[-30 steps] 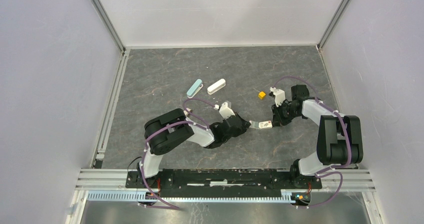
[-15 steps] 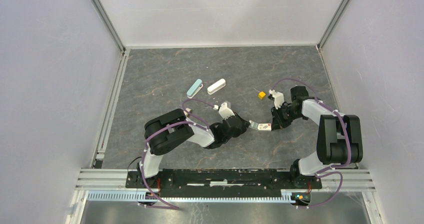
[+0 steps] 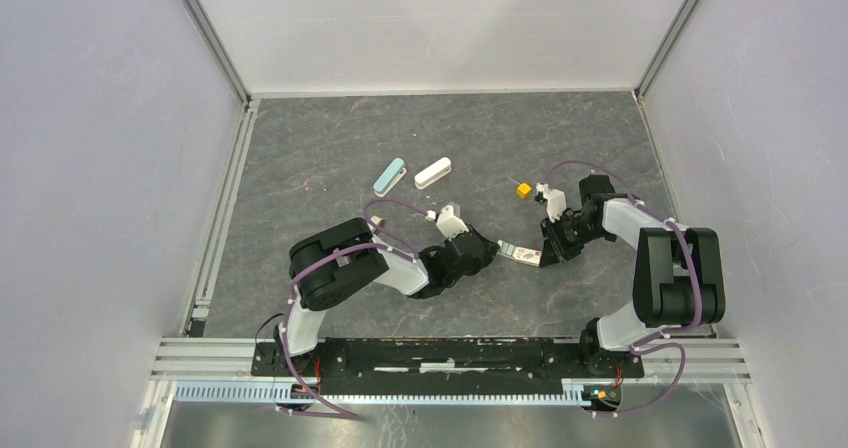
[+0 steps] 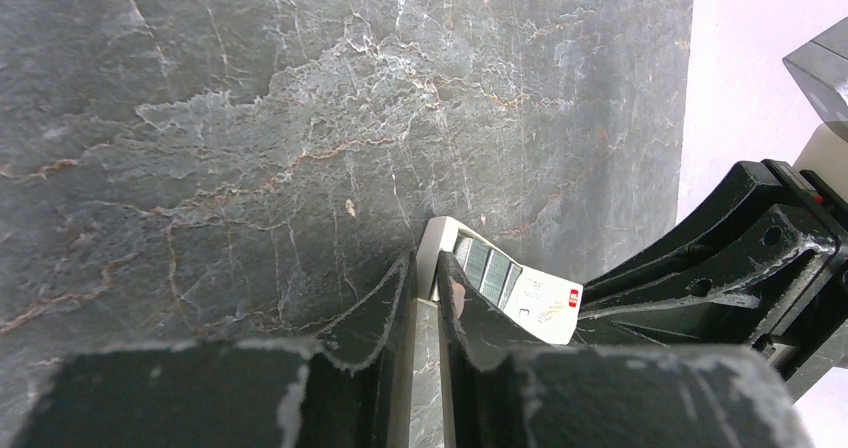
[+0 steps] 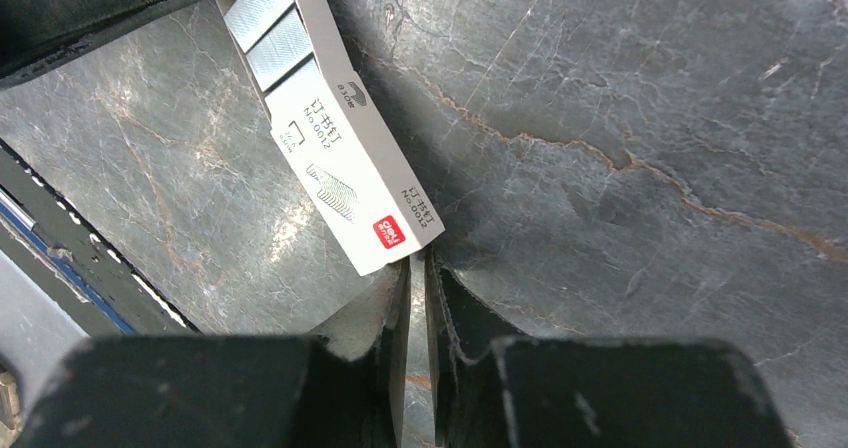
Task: Unload the staples from the stapler
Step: Close the staple box at the center of the board.
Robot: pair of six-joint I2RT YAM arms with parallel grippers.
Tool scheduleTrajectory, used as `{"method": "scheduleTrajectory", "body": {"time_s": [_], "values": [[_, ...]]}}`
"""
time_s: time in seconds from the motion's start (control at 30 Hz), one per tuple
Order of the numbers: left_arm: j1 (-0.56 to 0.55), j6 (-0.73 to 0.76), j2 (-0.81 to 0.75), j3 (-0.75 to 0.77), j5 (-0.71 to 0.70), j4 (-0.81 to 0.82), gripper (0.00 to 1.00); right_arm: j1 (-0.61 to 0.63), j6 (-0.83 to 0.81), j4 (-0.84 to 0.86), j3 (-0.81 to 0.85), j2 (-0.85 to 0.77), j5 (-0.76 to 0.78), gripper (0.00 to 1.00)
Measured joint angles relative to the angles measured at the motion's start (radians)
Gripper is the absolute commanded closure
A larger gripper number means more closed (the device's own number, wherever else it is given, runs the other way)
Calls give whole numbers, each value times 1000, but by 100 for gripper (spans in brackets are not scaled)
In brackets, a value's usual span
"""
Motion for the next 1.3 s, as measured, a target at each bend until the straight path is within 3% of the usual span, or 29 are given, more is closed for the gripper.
{"method": "scheduleTrajectory", "body": {"time_s": [0.37,0.97,1.3], "values": [[-2,0,0,-13,5,25,80,-30,-34,-9,10,-13,35,76],[-3,1,6,-6,34,27,80,-33,-37,137,32,-6,153,82],[-6,1,15,12,50,19,80,59,-21,221,15,-12,174,83]]}}
